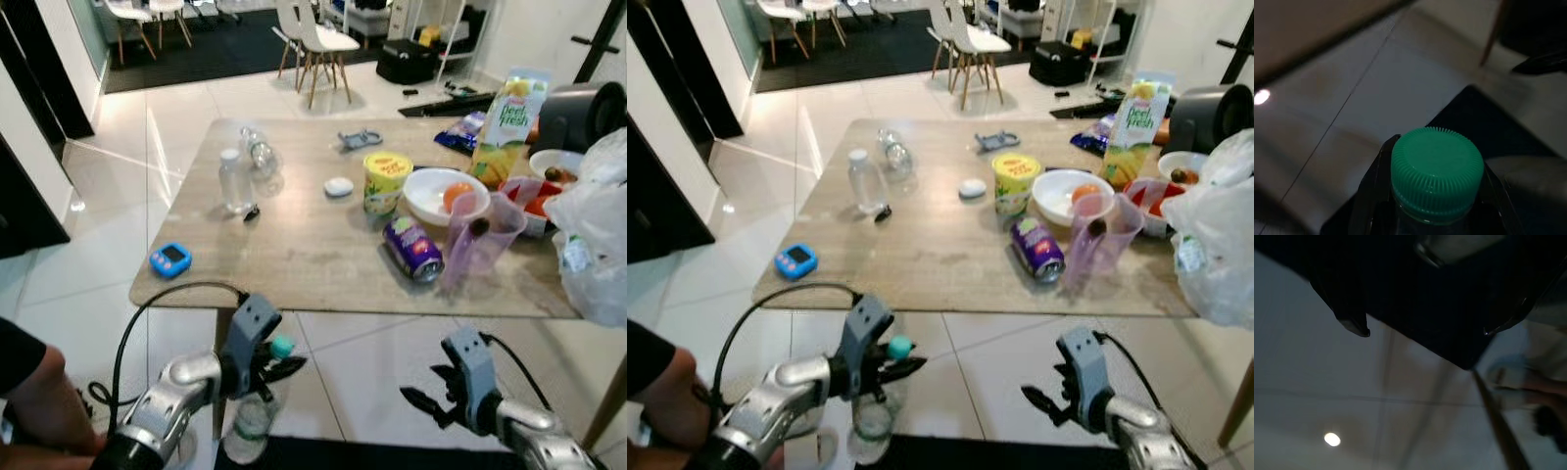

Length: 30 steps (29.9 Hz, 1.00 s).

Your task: Restocking fridge

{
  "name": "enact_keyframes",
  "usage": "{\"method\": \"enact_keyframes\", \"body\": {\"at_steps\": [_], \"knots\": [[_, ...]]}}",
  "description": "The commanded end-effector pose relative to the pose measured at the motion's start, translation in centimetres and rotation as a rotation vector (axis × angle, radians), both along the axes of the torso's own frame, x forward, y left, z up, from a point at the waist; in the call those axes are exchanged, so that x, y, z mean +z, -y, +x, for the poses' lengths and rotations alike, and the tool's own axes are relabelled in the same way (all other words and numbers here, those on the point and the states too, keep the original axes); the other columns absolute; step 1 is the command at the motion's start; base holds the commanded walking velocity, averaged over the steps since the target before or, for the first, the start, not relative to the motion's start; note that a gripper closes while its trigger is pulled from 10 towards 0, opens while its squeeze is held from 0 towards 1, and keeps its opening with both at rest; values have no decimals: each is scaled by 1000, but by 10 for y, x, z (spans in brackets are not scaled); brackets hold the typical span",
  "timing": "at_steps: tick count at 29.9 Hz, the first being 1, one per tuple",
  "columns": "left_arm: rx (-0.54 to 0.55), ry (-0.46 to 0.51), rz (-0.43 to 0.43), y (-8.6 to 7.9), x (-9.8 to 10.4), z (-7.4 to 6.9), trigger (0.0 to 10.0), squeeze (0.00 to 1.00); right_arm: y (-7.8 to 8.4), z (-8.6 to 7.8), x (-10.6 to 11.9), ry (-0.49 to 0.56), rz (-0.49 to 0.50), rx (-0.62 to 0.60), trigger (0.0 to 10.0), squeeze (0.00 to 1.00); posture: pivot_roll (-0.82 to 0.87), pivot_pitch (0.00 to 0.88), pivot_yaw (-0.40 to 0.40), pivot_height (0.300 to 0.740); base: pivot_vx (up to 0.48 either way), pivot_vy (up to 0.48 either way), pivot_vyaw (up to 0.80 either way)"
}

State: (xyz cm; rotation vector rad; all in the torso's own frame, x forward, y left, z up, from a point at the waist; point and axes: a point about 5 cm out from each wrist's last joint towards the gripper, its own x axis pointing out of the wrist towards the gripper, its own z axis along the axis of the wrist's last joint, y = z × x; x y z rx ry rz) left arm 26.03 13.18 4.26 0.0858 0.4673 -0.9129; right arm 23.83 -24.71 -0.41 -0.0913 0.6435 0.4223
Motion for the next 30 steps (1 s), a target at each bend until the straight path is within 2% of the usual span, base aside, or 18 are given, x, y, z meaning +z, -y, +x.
{"method": "enact_keyframes", "body": {"at_steps": [1, 3, 6, 7, 9, 10, 11, 14, 15, 16, 21, 22, 23, 28, 30], "knots": [[25, -22, 27, -5, -11, -6, 10000, 0, -1, -5, -7, -19, -21, -11, 10000, 0, 98, 19, 28, 740, 0, 0, 0], [38, -31, 26, -7, -15, -7, 10000, 0, -2, -6, -10, -25, -20, -20, 10000, 0, 98, 19, 28, 740, 0, 0, 0], [125, -92, 120, -22, -45, -19, 10000, 0, 0, -18, -26, -75, -53, -104, 10000, 0, 97, 15, 28, 740, 0, 0, 0], [125, -92, 120, -22, -45, -19, 10000, 0, 0, -18, -26, -75, -53, -104, 10000, 0, 97, 15, 28, 740, 0, 0, 0], [204, -148, 190, -35, -68, -30, 10000, 0, 1, -25, -37, -111, -90, -185, 10000, 0, 95, 14, 27, 740, 0, 0, 0], [204, -148, 190, -35, -68, -30, 10000, 0, 1, -25, -37, -111, -90, -185, 10000, 0, 95, 14, 27, 740, 0, 0, 0], [272, -191, 257, -46, -83, -42, 10000, 0, -1, -29, -43, -128, -106, -230, 10000, 0, 93, 10, 26, 740, 0, 0, 0], [304, -209, 282, -50, -89, -47, 10000, 0, -3, -30, -45, -135, -108, -243, 10000, 0, 92, 9, 25, 740, 0, 0, 0], [365, -237, 345, -60, -99, -57, 10000, 0, -7, -34, -50, -151, -101, -263, 10000, 0, 93, 8, 24, 740, 0, 0, 0], [376, -247, 363, -63, -103, -62, 10000, 0, -8, -35, -51, -157, -101, -269, 10000, 0, 93, 8, 24, 740, 0, 0, 0], [392, -286, 400, -68, -112, -74, 10000, 0, -13, -41, -57, -185, -102, -271, 10000, 0, 95, 6, 20, 740, 0, 0, 0], [411, -313, 419, -71, -117, -83, 10000, 0, -17, -47, -62, -210, -106, -274, 10000, 0, 95, 5, 19, 740, 0, 0, 0], [411, -313, 419, -71, -117, -83, 10000, 0, -17, -47, -62, -210, -106, -274, 10000, 0, 95, 5, 19, 740, 0, 0, 0], [491, -385, 461, -80, -128, -102, 10000, 0, -23, -63, -73, -272, -122, -312, 10000, 0, 93, 7, 16, 740, 0, 0, 0], [491, -385, 461, -80, -128, -102, 10000, 0, -23, -63, -73, -272, -122, -312, 10000, 0, 93, 7, 16, 740, 0, 0, 0]]}}
